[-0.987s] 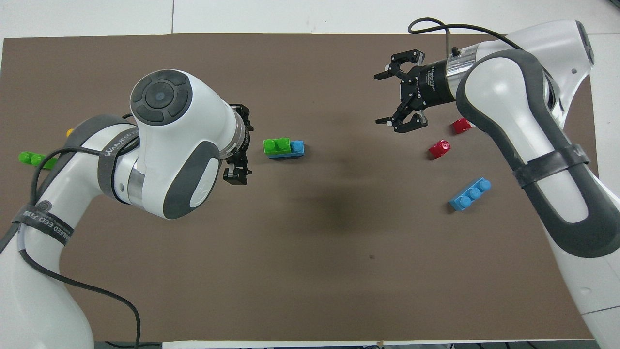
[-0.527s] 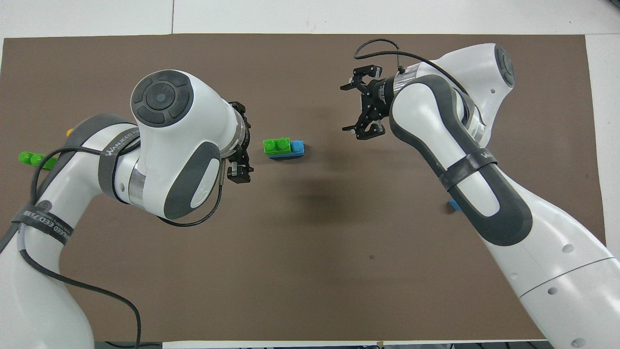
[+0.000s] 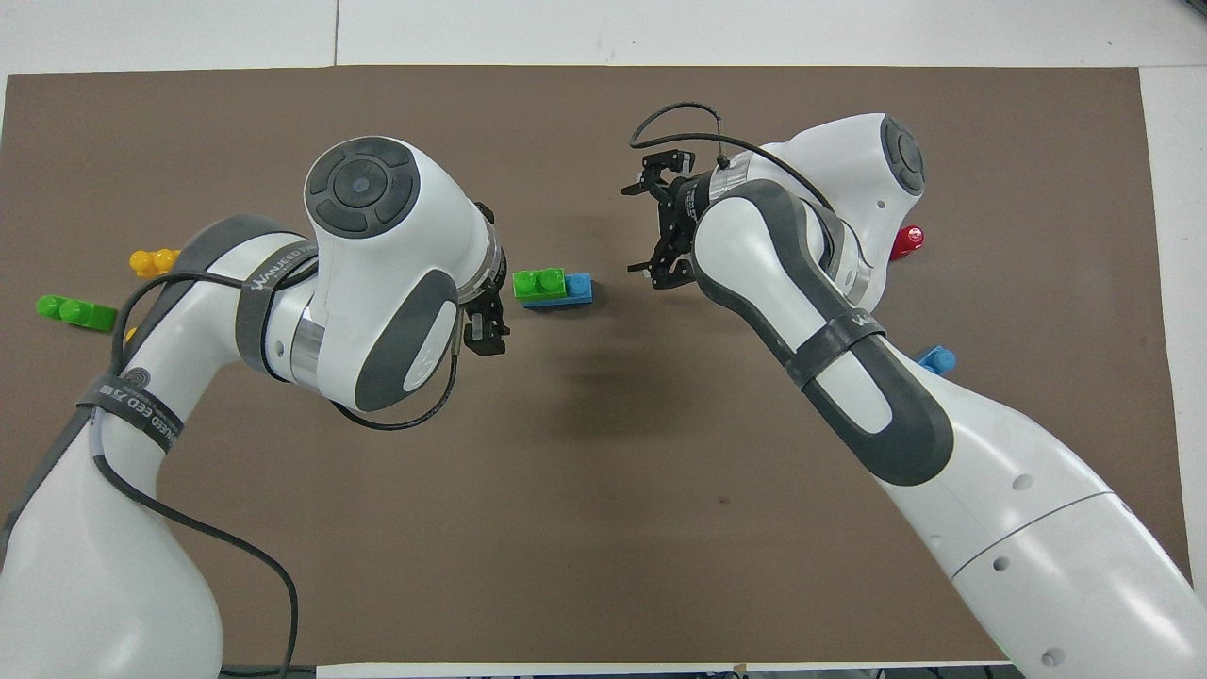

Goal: Remove green block with left arm and hold with right

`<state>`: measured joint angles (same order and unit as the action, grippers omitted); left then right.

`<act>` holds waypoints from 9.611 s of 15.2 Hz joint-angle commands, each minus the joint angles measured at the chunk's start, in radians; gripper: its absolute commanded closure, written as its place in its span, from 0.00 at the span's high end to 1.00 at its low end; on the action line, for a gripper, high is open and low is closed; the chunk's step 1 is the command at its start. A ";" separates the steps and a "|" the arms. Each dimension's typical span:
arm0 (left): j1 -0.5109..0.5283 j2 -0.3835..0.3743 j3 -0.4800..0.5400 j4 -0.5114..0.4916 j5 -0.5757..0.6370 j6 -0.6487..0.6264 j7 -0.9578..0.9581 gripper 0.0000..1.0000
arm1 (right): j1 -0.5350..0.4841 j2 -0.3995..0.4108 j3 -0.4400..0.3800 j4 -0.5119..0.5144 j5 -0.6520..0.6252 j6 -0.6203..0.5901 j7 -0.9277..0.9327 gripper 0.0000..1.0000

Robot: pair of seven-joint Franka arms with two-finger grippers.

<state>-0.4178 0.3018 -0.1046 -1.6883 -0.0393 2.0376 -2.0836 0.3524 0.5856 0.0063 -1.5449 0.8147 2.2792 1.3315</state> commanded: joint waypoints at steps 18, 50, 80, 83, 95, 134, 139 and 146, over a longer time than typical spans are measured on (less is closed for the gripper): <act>-0.041 0.129 0.020 0.140 0.079 0.006 -0.092 1.00 | 0.042 0.063 0.009 -0.014 0.103 -0.053 0.061 1.00; -0.076 0.155 0.020 0.052 0.116 0.144 -0.208 1.00 | 0.089 0.100 0.009 -0.011 0.156 0.040 0.058 0.00; -0.033 0.053 0.011 0.081 0.125 0.010 -0.090 0.00 | 0.097 0.100 0.009 -0.008 0.158 0.085 0.061 0.00; -0.009 -0.015 0.014 0.082 0.082 -0.057 -0.026 0.00 | 0.096 0.091 0.009 -0.006 0.158 0.086 0.086 0.00; 0.217 -0.174 0.020 0.004 0.052 -0.306 0.695 0.00 | -0.016 -0.108 -0.020 -0.006 -0.387 -0.116 0.013 0.00; 0.498 0.014 0.028 -0.246 0.064 0.251 1.175 0.00 | -0.302 -0.199 -0.011 -0.313 -0.155 -0.251 -0.500 0.00; 0.499 0.014 0.028 -0.267 0.064 0.275 1.255 0.00 | -0.313 -0.197 -0.011 -0.334 -0.155 -0.251 -0.511 0.00; 0.505 0.014 0.026 -0.289 0.062 0.305 1.268 0.35 | -0.329 -0.190 -0.011 -0.363 -0.154 -0.251 -0.561 0.00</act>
<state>0.0756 0.3170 -0.0711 -1.9650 0.0214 2.3200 -0.8355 0.0436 0.3989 -0.0124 -1.8889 0.6341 2.0225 0.8209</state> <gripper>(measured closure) 0.648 0.652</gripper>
